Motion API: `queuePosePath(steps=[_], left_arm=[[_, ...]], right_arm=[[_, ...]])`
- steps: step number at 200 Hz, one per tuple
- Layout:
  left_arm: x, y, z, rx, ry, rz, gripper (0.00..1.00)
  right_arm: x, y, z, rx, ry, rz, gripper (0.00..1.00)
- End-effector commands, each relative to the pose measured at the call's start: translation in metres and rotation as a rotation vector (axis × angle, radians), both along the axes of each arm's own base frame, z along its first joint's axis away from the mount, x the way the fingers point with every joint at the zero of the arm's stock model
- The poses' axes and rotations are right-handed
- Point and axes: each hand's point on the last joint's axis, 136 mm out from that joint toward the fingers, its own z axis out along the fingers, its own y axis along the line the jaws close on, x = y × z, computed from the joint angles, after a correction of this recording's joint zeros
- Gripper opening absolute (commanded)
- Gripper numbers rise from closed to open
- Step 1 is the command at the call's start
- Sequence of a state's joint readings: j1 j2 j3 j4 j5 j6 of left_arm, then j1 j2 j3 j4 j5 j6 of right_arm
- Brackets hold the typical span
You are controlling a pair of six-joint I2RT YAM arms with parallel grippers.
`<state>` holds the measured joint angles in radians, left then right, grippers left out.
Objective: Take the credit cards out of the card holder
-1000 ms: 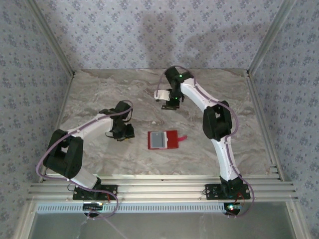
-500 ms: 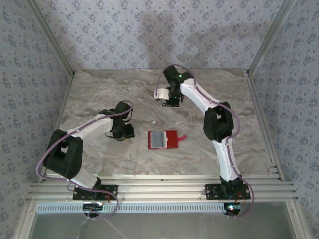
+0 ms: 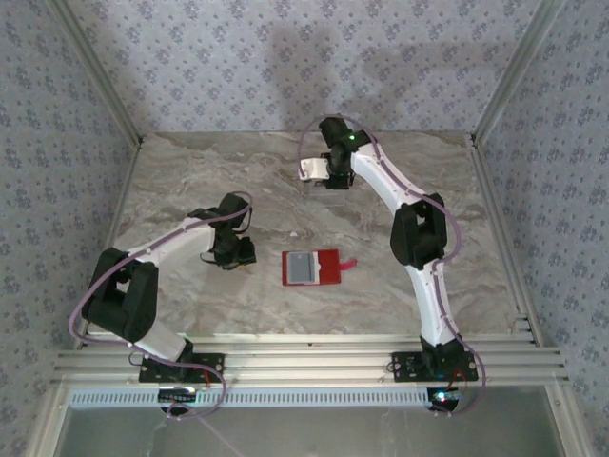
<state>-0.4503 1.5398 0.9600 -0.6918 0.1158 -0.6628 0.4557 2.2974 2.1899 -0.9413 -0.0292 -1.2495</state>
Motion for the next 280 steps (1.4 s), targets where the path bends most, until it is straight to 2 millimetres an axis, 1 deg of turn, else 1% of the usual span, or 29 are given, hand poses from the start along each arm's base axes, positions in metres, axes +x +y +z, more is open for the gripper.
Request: queuePosePath(steps=[1,26,56,89,128,167,210,224,230,253,280], left_arm=[[0.002,0.001,0.007,-0.007,-0.003,0.002,0.27],[0.001,0.001,0.007,-0.009,-0.004,0.008,0.27],[0.000,0.002,0.006,-0.009,-0.005,0.010,0.27],[-0.001,0.002,0.007,-0.012,-0.007,0.009,0.27],[-0.002,0.001,0.006,-0.016,-0.004,0.002,0.27],[-0.002,0.001,0.006,-0.017,-0.004,0.001,0.27],[-0.001,-0.001,0.006,-0.023,0.001,-0.006,0.27],[0.000,-0.002,0.006,-0.026,0.001,-0.008,0.27],[0.001,-0.002,0.006,-0.025,0.001,-0.008,0.27],[0.002,-0.003,0.007,-0.026,-0.001,-0.010,0.27],[0.001,-0.004,0.007,-0.031,0.004,-0.010,0.27]], right_arm=[[0.000,0.000,-0.016,-0.024,0.029,0.046,0.00],[-0.004,0.000,-0.025,-0.036,0.058,0.046,0.00],[-0.018,0.003,-0.034,-0.045,0.109,0.057,0.00],[-0.041,0.009,-0.034,-0.056,0.175,0.084,0.00],[-0.068,0.014,-0.035,-0.072,0.239,0.068,0.00],[-0.092,0.018,-0.038,-0.084,0.316,0.001,0.00],[-0.112,0.032,-0.032,-0.060,0.378,-0.074,0.00],[-0.116,0.036,-0.029,-0.043,0.404,-0.132,0.00],[-0.114,0.038,-0.027,-0.039,0.404,-0.145,0.00],[-0.105,0.033,-0.024,-0.036,0.414,-0.238,0.00],[-0.104,0.030,-0.026,-0.018,0.451,-0.292,0.00]])
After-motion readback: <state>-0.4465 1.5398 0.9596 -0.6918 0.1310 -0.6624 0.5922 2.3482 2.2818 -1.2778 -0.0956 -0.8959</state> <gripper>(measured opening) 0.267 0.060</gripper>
